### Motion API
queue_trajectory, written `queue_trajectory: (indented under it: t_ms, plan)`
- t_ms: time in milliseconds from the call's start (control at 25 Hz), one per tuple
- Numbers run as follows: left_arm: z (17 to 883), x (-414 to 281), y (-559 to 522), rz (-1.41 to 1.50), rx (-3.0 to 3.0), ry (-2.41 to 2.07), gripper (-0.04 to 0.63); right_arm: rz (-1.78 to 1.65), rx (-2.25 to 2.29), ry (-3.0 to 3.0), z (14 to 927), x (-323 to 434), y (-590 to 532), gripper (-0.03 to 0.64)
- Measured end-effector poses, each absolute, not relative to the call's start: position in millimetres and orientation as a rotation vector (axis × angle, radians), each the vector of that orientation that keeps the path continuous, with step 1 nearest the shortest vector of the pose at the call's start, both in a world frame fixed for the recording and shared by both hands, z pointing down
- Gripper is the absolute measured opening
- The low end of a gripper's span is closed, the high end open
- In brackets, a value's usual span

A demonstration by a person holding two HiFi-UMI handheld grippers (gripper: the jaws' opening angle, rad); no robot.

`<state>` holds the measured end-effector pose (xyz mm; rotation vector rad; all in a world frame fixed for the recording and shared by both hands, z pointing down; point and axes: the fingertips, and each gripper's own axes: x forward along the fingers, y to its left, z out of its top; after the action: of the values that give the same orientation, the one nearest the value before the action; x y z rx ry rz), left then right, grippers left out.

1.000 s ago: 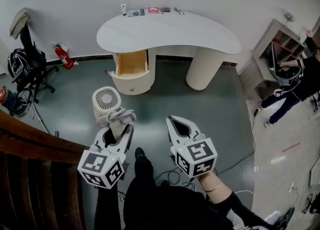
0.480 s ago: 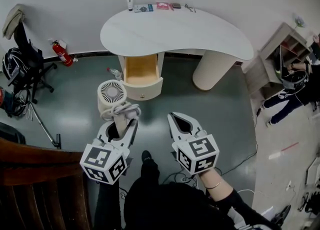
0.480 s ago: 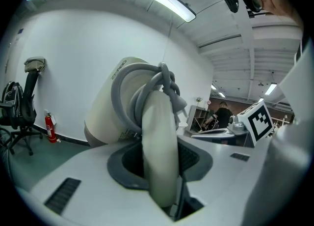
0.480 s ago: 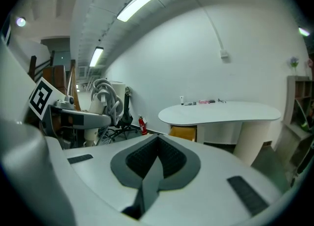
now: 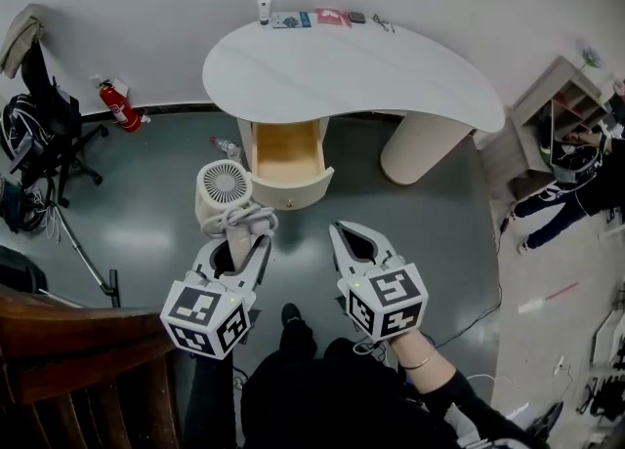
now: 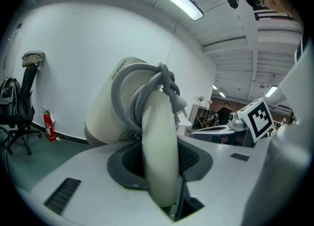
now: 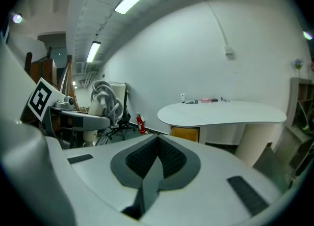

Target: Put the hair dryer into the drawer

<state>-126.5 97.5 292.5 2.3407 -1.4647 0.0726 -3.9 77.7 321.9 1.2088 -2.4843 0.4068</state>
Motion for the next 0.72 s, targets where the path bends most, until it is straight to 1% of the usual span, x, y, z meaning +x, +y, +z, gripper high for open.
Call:
queue_trajectory:
  t_ms: [720]
  plan:
    - [309.1, -133.5, 60.8, 0.124, 2.336, -1.412, 0.13, 0.429, 1.248, -2.433, 331.3, -3.4, 43.6, 0.002]
